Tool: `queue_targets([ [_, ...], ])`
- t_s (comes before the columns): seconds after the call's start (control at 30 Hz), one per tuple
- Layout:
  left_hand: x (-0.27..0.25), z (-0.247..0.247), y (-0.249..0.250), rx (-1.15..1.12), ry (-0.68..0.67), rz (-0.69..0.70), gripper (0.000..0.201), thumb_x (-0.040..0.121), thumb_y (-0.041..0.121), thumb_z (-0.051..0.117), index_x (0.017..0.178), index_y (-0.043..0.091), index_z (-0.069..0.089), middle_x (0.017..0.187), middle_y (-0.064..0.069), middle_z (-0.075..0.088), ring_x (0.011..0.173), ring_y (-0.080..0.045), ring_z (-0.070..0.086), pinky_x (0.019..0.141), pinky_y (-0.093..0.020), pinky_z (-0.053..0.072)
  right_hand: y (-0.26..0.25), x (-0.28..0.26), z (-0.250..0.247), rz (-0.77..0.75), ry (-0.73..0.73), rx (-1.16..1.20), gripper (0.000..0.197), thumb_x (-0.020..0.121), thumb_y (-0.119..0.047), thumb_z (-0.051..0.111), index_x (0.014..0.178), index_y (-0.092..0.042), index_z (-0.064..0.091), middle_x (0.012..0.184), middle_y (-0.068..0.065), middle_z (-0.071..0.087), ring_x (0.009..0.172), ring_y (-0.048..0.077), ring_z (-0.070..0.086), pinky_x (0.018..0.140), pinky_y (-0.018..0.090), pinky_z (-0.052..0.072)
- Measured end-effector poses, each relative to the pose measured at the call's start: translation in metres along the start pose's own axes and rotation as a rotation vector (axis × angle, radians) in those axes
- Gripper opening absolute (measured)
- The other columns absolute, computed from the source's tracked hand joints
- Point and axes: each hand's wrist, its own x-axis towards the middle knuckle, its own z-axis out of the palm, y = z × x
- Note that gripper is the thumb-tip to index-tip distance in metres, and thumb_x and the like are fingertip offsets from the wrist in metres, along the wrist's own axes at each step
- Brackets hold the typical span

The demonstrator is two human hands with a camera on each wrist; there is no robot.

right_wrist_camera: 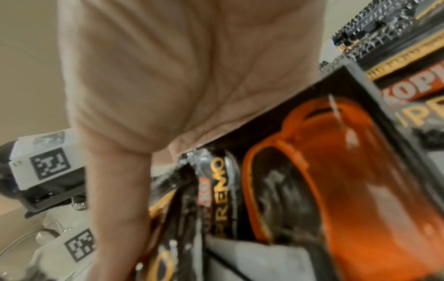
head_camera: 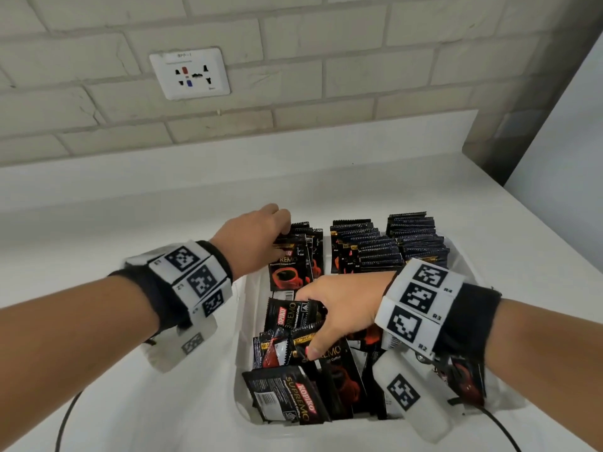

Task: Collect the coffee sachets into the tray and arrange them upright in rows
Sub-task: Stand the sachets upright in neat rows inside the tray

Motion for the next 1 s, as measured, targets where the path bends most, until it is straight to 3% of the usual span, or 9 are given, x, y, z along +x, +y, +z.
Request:
queue_targets([
  [0.17,-0.001,0.006,0.0,-0.134,0.004,-0.041,0.031,0.083,0.019,0.067,0.101,0.011,0.043,0.094,0.003,0.037,0.076,-0.02,0.046,0.065,-0.025,0.033,-0.001,0.001,0.001,0.005,-0.074,0.012,0.06,0.076,-0.031,0.074,0.128,-0.017,0.048,0.124,-0.002,0.057,0.111,0.011,0.054,0.099,0.026,0.043],
  [0.27,-0.004,0.001,-0.002,-0.182,0.02,-0.069,0.038,0.08,0.02,0.071,0.104,0.009,0.044,0.097,0.002,0.038,0.078,-0.021,0.049,0.068,-0.026,0.036,0.0,0.005,0.004,-0.045,-0.042,-0.003,0.048,0.077,-0.022,0.074,0.118,-0.012,0.053,0.108,-0.001,0.063,0.087,0.007,0.057,0.072,0.004,0.041],
  [0.33,-0.009,-0.011,-0.002,-0.216,0.075,-0.096,0.039,0.08,0.022,0.072,0.107,0.011,0.046,0.099,0.004,0.038,0.075,-0.016,0.047,0.069,-0.024,0.035,0.001,0.007,0.003,-0.079,0.01,-0.016,0.044,0.078,-0.022,0.073,0.116,-0.011,0.054,0.087,-0.013,0.057,0.069,-0.001,0.049,0.057,-0.002,0.036],
  [0.4,-0.016,-0.025,-0.003,-0.262,0.168,-0.12,0.035,0.08,0.022,0.072,0.105,0.014,0.048,0.101,0.005,0.04,0.075,-0.013,0.047,0.069,-0.022,0.034,0.001,0.006,0.001,-0.085,0.051,-0.004,0.043,0.077,-0.025,0.073,0.115,-0.011,0.056,0.083,-0.019,0.051,0.069,-0.003,0.047,0.059,-0.001,0.036],
  [0.5,-0.036,-0.043,-0.002,-0.379,0.23,-0.145,0.026,0.081,0.02,0.07,0.095,0.022,0.048,0.095,0.005,0.05,0.071,-0.015,0.054,0.059,-0.016,0.038,0.004,0.007,0.0,-0.073,0.068,0.029,0.041,0.077,-0.026,0.073,0.112,-0.009,0.058,0.102,-0.005,0.064,0.088,0.01,0.056,0.077,0.017,0.044],
  [0.67,-0.072,-0.034,-0.005,-0.62,-0.02,-0.116,0.021,0.081,0.017,0.07,0.083,0.034,0.056,0.083,0.012,0.062,0.062,-0.001,0.054,0.056,-0.009,0.041,0.008,0.008,-0.001,-0.042,0.098,0.043,0.041,0.076,-0.026,0.074,0.108,-0.005,0.06,0.105,0.009,0.067,0.097,0.025,0.061,0.089,0.035,0.047],
  [0.8,-0.073,-0.009,-0.003,-0.179,-0.263,0.008,0.019,0.089,0.019,0.061,0.104,0.032,0.059,0.101,0.018,0.055,0.088,0.006,0.052,0.07,-0.004,0.036,0.009,0.006,0.001,-0.039,0.102,0.061,0.042,0.076,-0.025,0.073,0.111,-0.006,0.059,0.107,0.006,0.066,0.098,0.02,0.061,0.092,0.034,0.046],
  [0.87,-0.064,-0.001,0.001,0.024,-0.325,0.1,0.028,0.091,0.024,0.059,0.119,0.023,0.057,0.112,0.01,0.057,0.104,-0.007,0.053,0.081,-0.011,0.036,0.007,0.006,0.002,-0.042,0.097,0.075,0.038,0.076,-0.022,0.074,0.108,-0.006,0.059,0.105,0.007,0.067,0.096,0.022,0.062,0.09,0.035,0.048],
  [1.0,-0.045,0.004,0.015,0.244,-0.332,0.205,0.033,0.09,0.033,0.056,0.12,0.02,0.052,0.108,0.004,0.065,0.1,-0.016,0.058,0.088,-0.025,0.036,0.005,0.004,0.002,-0.035,0.088,0.098,0.036,0.076,-0.018,0.073,0.107,-0.006,0.059,0.103,0.007,0.068,0.094,0.021,0.064,0.089,0.035,0.05],
])
